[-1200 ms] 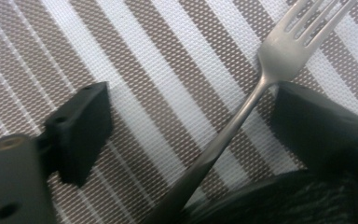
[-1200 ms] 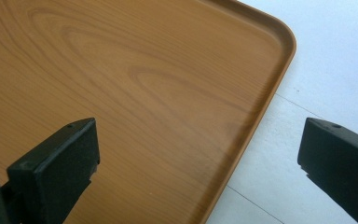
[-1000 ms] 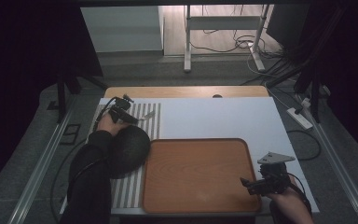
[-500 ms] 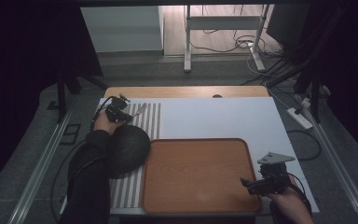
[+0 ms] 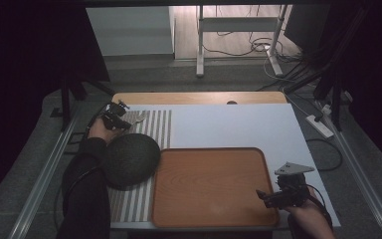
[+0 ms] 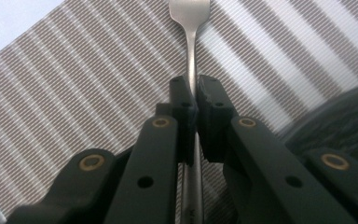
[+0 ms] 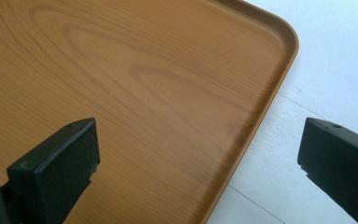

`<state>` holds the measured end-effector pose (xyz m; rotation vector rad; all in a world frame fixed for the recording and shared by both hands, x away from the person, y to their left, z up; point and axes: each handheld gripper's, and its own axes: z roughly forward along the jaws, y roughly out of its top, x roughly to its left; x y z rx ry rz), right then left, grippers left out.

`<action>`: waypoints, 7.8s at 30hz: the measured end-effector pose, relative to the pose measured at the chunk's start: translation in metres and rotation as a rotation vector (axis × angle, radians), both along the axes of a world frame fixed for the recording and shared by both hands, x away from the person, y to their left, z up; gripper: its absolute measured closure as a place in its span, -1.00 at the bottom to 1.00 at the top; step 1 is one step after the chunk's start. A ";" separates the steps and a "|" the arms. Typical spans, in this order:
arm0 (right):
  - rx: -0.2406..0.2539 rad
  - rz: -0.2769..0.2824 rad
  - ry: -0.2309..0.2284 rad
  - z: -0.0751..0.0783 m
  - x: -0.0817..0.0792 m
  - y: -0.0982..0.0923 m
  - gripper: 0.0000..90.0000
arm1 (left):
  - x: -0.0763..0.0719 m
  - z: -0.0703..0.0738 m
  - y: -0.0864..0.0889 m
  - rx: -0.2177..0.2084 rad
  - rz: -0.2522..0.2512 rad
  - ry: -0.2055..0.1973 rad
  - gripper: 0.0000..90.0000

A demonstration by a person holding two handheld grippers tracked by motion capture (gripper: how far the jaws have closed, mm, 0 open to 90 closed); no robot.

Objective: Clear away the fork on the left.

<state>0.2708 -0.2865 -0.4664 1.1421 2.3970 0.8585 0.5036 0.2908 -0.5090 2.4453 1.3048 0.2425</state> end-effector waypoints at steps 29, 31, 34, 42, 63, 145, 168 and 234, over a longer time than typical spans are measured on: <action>-0.012 0.004 0.002 0.000 0.000 0.001 -1.00 | -0.043 0.017 -0.022 -0.130 -0.034 0.021 0.88; -0.012 0.004 0.001 0.000 0.000 0.001 -1.00 | -0.048 0.016 -0.027 -0.144 -0.041 0.021 0.88; -0.013 0.005 -0.002 0.000 0.000 0.001 -1.00 | -0.056 0.017 -0.038 -0.148 -0.062 0.024 0.88; -0.006 0.003 -0.009 0.000 -0.001 0.001 -1.00 | -0.080 0.021 -0.058 -0.170 -0.094 0.026 0.88; -0.014 0.015 -0.015 0.001 -0.002 0.002 -1.00 | -0.138 0.025 -0.104 -0.209 -0.141 0.042 0.88; -0.036 0.052 -0.015 0.000 -0.003 0.006 -1.00 | -0.174 0.000 -0.164 -0.144 -0.042 0.069 0.89; -0.034 0.051 -0.014 0.000 -0.003 0.005 -1.00 | -0.184 0.020 -0.127 -0.285 -0.052 -0.064 -0.85; 0.001 0.027 -0.023 0.002 -0.003 0.002 -1.00 | -0.249 0.017 -0.052 -0.363 -0.038 -0.166 -1.00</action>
